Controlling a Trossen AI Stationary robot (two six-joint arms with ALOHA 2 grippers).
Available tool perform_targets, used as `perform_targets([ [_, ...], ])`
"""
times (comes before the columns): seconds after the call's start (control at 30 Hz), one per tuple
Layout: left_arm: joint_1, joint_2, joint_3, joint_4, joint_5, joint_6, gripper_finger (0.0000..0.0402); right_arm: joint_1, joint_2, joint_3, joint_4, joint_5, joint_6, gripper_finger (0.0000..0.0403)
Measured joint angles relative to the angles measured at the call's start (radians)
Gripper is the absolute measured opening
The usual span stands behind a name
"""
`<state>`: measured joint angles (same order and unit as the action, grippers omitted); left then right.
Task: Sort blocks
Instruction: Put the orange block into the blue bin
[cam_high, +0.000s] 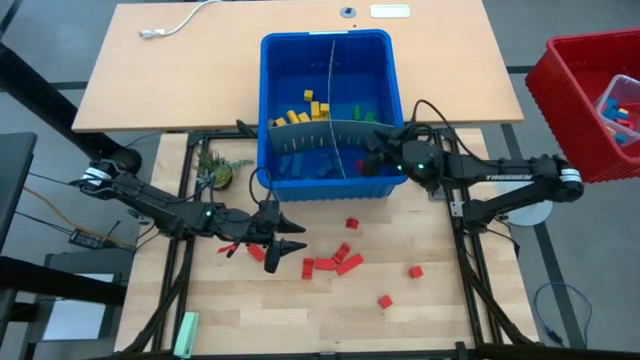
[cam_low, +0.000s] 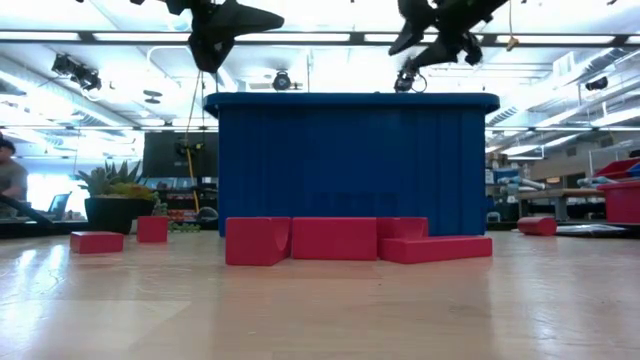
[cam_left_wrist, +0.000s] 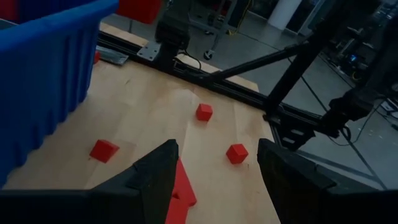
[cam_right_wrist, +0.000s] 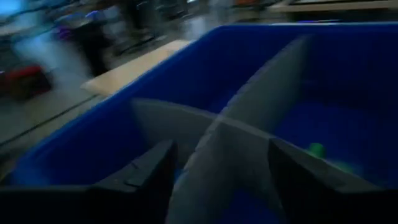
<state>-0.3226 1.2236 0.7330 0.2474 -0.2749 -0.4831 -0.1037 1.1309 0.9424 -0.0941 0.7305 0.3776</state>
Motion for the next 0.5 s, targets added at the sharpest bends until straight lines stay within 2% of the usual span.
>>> perform_targets([
  [0.1,-0.001,0.000,0.000,-0.001,0.007,-0.001,0.0232,0.033,-0.030,0.003,-0.002,-0.100,-0.025,0.0264],
  [0.2,-0.007,0.000,0.000,-0.007,0.008,-0.002,0.0232,0.098,-0.062,0.003,-0.030,-0.205,0.042,0.0275],
  [0.37,-0.013,0.000,0.000,-0.010,0.011,-0.048,0.0232,0.287,-0.069,0.003,-0.131,-0.489,0.163,0.0272],
  [0.5,-0.013,0.000,0.000,-0.007,0.005,-0.039,0.0232,0.473,-0.068,0.004,-0.271,-0.557,0.290,0.0265],
])
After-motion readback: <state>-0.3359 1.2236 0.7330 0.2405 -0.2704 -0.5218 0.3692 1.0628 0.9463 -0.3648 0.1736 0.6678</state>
